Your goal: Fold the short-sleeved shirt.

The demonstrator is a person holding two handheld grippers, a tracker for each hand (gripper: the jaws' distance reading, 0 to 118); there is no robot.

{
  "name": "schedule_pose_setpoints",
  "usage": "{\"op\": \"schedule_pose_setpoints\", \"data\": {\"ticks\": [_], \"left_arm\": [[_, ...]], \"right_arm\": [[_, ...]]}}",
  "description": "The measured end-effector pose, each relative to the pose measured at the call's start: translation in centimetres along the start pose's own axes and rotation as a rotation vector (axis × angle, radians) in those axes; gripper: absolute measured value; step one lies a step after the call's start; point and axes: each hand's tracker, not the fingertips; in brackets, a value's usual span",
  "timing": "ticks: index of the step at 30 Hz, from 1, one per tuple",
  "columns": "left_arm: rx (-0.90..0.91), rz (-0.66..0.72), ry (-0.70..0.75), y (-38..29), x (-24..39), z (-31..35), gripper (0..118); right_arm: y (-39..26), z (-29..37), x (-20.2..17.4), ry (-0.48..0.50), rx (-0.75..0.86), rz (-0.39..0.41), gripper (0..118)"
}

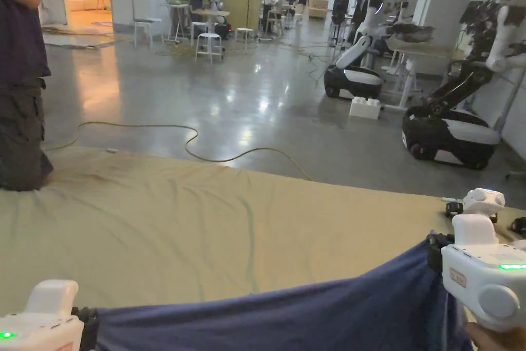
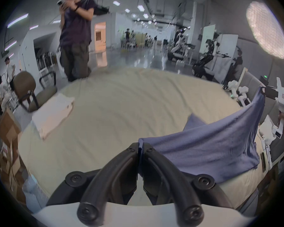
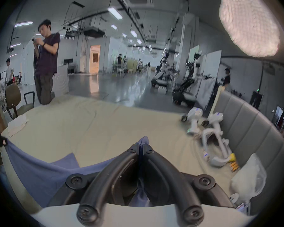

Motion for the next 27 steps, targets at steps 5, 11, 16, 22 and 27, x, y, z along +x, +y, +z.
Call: {"op": "schedule_pose_setpoints", "data": {"ticks": [5, 11, 16, 22, 27], "left_arm": [[0.158, -0.056, -0.044, 10.0, 2.8, 2.5, 6], [0.28, -0.094, -0.081, 21.0, 6.6, 6.0, 6], [0.328, -0.085, -0.109, 27.7, 8.2, 7.7, 6], [0.348, -0.11, -0.081, 33.4, 8.5, 7.6, 6], [0.357, -0.123, -0.056, 37.0, 8.1, 7.3, 6]], "right_arm": [[6.5, 6.0, 3.9, -0.081, 0.128, -0.012, 4], [13.4, 10.4, 7.1, -0.179, 0.225, -0.047, 4], [17.7, 11.4, 8.3, -0.226, 0.263, -0.036, 4], [22.2, 9.8, 8.9, -0.24, 0.288, -0.03, 4], [25.6, 7.8, 9.2, -0.237, 0.303, -0.055, 4]]}}
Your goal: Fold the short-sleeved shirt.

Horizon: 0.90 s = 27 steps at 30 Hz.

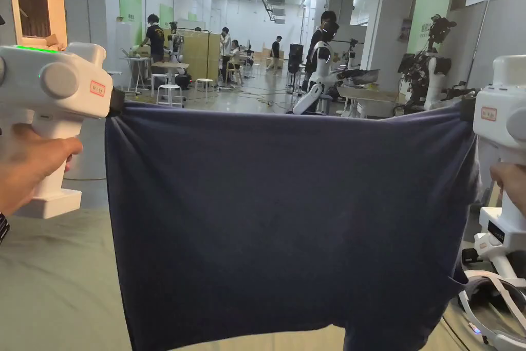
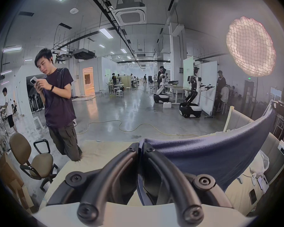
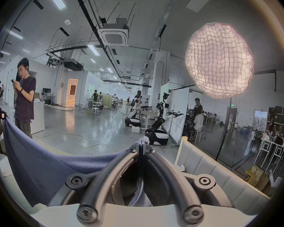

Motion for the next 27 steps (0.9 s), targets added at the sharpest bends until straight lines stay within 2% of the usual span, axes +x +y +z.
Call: {"op": "schedule_pose_setpoints", "data": {"ticks": [5, 10, 16, 18, 20, 27], "left_arm": [[0.029, 0.0, 0.043, 1.3, -0.6, -1.0, 6], [0.033, -0.012, 0.055, -0.7, -1.1, -2.4, 6], [-0.026, 0.006, 0.046, -8.6, -1.3, -4.5, 6], [-0.069, 0.013, 0.037, -11.8, -1.3, -4.6, 6], [-0.089, 0.026, 0.017, -14.8, -1.4, -4.0, 6], [-0.115, 0.077, -0.022, -22.3, -2.1, 1.8, 6]], "right_arm": [[0.8, -2.0, -1.1, 0.01, 0.012, 0.026, 4], [-2.2, -2.9, -2.2, 0.022, -0.001, 0.018, 4], [-9.3, -2.0, -3.6, 0.042, -0.076, 0.016, 4], [-11.8, -1.2, -3.8, 0.044, -0.105, 0.041, 4], [-14.0, 0.4, -4.0, 0.043, -0.143, 0.072, 4], [-19.3, 8.2, -3.1, 0.058, -0.176, 0.074, 4]]}}
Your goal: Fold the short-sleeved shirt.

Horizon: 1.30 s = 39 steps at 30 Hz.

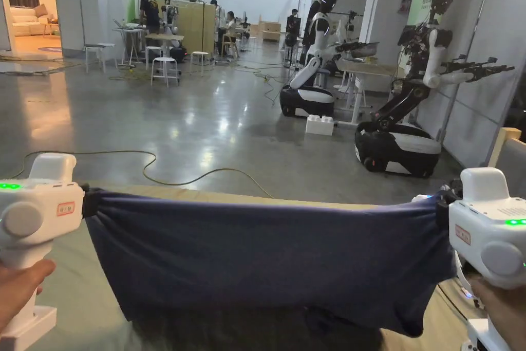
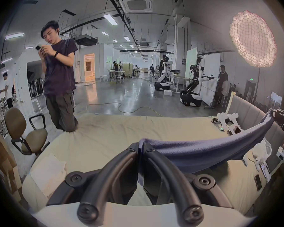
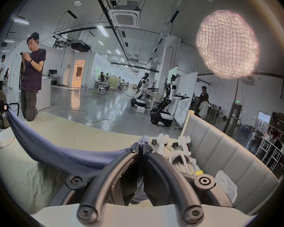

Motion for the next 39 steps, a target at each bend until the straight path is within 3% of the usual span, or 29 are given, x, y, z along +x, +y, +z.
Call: {"op": "schedule_pose_setpoints", "data": {"ticks": [8, 16, 21, 27, 32, 36, 38, 39], "left_arm": [[-0.013, 0.015, -0.035, -6.1, -0.9, 9.0, 6], [-0.146, -0.015, -0.028, -16.5, -1.5, 14.0, 6], [-0.308, 0.009, -0.024, -23.7, -1.7, 14.1, 6], [-0.534, 0.018, -0.038, -31.5, -3.3, 12.1, 6], [-0.66, 0.042, -0.044, -34.6, -4.0, 10.6, 6], [-0.718, 0.02, -0.044, -35.5, -3.6, 9.5, 6], [-0.713, 0.007, -0.036, -35.1, -3.3, 9.3, 7], [-0.708, -0.005, -0.027, -34.8, -3.2, 9.2, 13]], "right_arm": [[-4.3, 9.3, 0.7, 0.007, -0.033, -0.012, 4], [-12.5, 15.5, -0.2, 0.028, -0.21, -0.001, 4], [-19.9, 16.4, -0.6, 0.044, -0.388, -0.033, 4], [-28.7, 16.9, -1.2, 0.069, -0.641, 0.027, 4], [-33.7, 17.1, -1.6, 0.099, -0.791, 0.054, 4], [-34.9, 16.7, -1.7, 0.1, -0.822, 0.039, 4], [-34.2, 16.8, -1.9, 0.093, -0.82, 0.03, 12], [-33.7, 16.8, -1.9, 0.082, -0.814, 0.031, 28]]}}
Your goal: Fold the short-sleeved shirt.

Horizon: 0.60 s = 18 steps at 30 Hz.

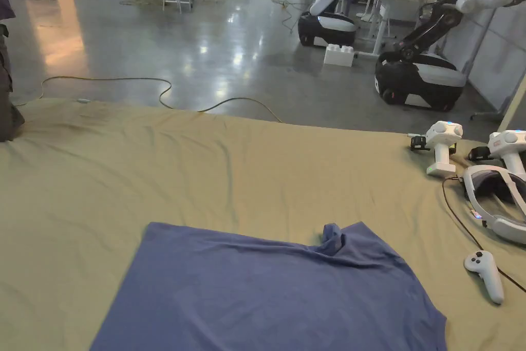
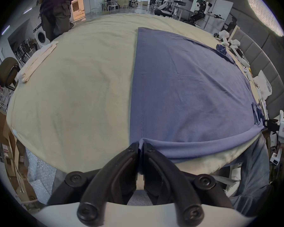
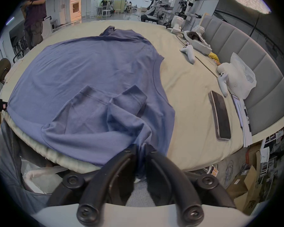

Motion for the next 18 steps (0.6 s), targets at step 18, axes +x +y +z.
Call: {"op": "schedule_pose_setpoints", "data": {"ticks": [18], "left_arm": [[0.763, -0.065, 0.063, 11.9, 9.2, 9.8, 46]], "right_arm": [[16.1, 9.4, -6.1, 0.012, 0.872, -0.145, 67]]}}
